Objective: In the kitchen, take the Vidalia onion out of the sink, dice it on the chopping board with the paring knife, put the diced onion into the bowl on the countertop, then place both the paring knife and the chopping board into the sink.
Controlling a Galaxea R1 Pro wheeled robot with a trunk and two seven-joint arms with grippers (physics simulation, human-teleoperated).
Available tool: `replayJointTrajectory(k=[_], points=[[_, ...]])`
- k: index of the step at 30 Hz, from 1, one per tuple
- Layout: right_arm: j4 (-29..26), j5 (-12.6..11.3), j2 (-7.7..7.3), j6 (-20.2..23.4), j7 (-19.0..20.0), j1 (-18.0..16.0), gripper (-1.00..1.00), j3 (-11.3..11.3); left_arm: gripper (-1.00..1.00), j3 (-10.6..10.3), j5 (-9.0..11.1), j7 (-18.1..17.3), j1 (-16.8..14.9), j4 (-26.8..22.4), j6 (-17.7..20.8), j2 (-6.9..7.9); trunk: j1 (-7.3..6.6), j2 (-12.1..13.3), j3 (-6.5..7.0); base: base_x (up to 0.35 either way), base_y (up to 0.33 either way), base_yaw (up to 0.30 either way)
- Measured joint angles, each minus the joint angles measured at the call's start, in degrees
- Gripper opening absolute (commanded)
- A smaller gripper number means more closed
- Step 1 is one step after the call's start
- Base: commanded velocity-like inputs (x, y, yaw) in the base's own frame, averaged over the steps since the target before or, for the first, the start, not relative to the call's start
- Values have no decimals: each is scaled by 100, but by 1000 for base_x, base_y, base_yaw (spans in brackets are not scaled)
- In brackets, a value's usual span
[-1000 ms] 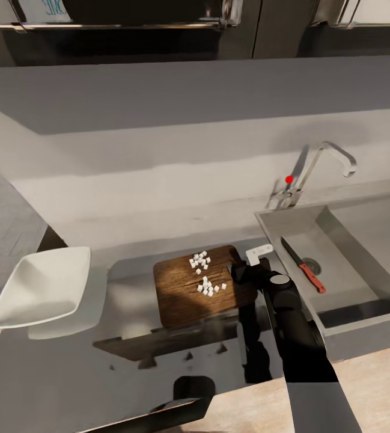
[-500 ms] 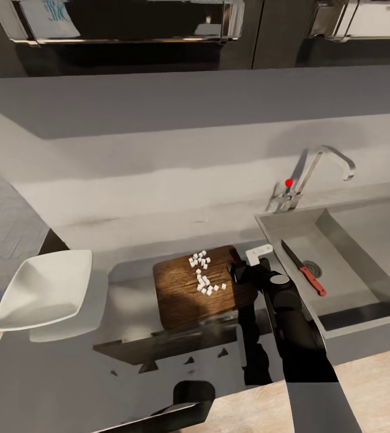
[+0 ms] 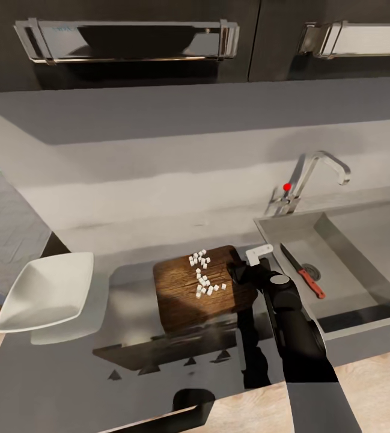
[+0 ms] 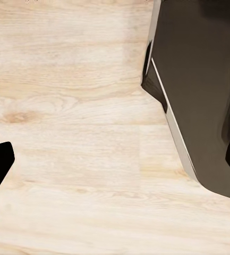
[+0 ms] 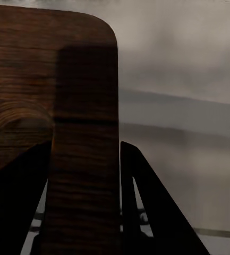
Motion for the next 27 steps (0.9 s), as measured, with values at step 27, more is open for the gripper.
replayJointTrajectory(k=[27], points=[[0,0,0,3,0,0,-100,0,100,1,0,0,0,0,0,1,0,0,243,15,42,0]])
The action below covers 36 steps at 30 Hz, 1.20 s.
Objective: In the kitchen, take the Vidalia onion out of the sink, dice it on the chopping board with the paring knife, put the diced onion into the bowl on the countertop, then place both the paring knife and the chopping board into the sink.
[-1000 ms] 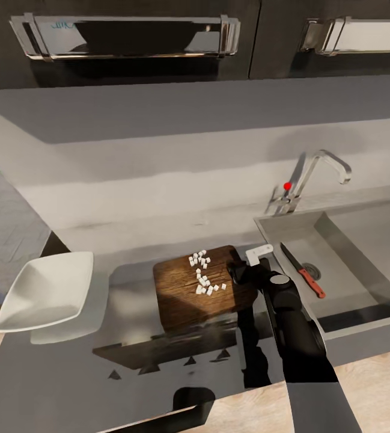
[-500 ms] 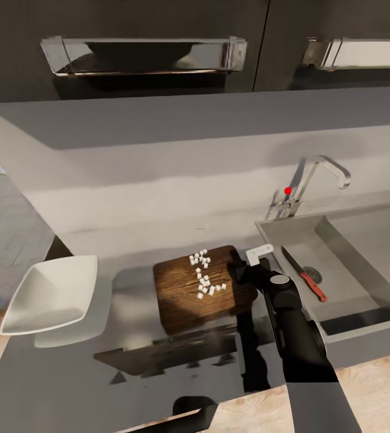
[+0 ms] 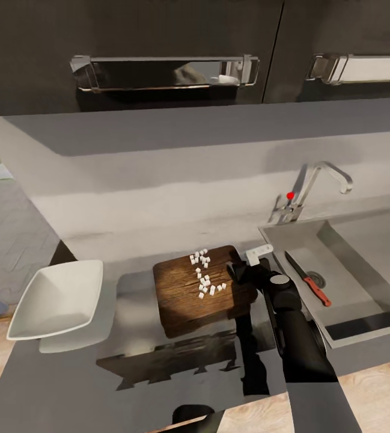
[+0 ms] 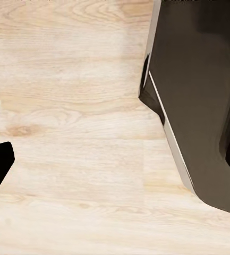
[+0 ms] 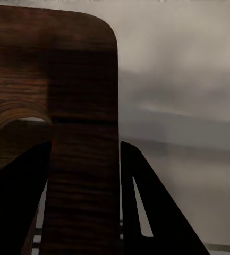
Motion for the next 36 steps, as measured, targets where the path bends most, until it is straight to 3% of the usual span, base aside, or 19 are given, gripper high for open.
replayJointTrajectory(k=[21,36], points=[[0,-8,-1,0,0,0,-100,0,100,-2,2,1,1,6,-1,0,0,1,189,-55,138,0],[0,0,0,1,0,-1,-100,0,100,-2,0,0,0,2,0,0,0,1,291,-2,6,0]])
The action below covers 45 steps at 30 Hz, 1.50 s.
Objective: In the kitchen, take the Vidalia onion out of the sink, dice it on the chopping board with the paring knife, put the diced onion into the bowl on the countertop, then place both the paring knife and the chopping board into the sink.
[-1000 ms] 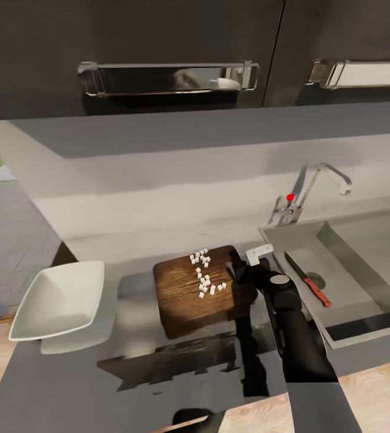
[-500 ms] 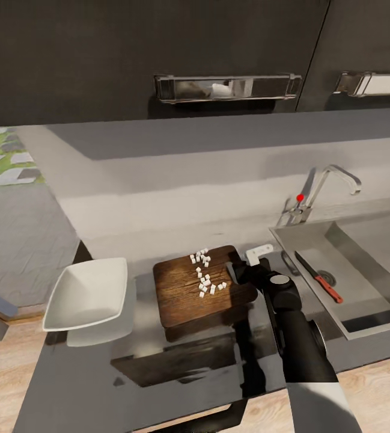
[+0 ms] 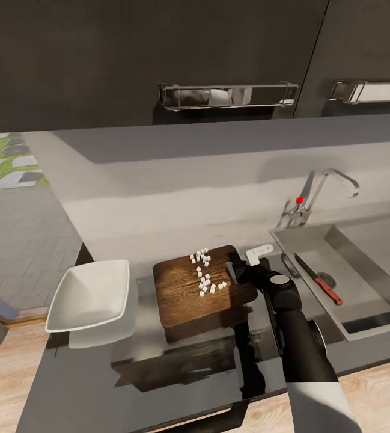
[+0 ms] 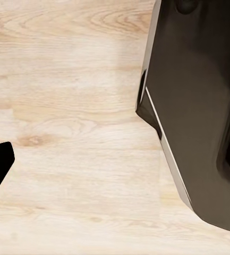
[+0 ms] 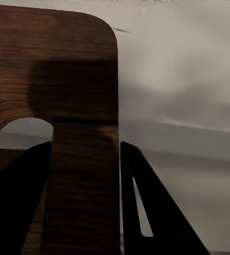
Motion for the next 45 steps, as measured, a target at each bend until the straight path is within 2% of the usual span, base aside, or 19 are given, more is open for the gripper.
replayJointTrajectory(k=[12,45], points=[[0,2,0,0,0,1,-100,0,100,3,0,0,0,-2,0,1,-1,0,1,149,89,0],[0,0,0,41,-17,1,-100,7,100,0,1,0,0,-2,0,1,0,0,45,2,1,0]])
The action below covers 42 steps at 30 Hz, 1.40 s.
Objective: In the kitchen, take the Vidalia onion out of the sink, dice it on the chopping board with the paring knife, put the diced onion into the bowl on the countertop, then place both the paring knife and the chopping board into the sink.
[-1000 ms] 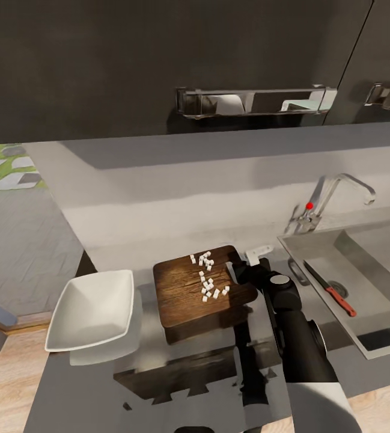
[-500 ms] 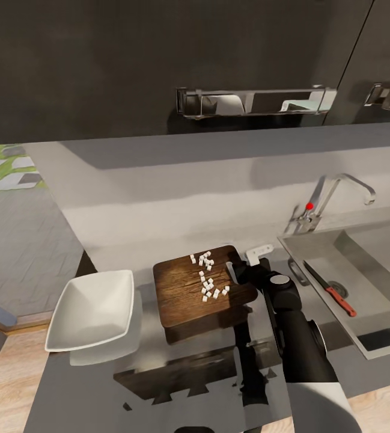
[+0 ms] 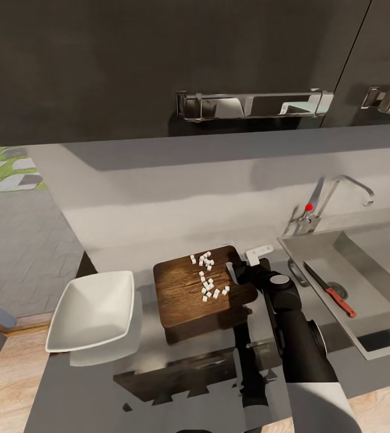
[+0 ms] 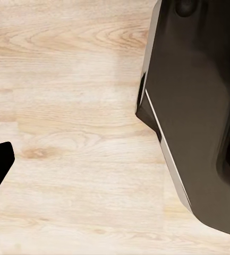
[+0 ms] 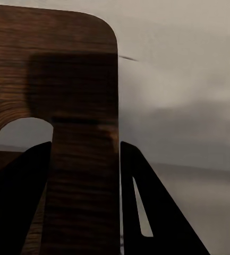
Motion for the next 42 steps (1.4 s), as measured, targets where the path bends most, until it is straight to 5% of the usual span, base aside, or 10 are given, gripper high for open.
replayJointTrajectory(k=[42], points=[[0,1,0,28,1,0,-100,9,100,0,-1,0,0,2,0,-1,0,0,0,0,89,0]])
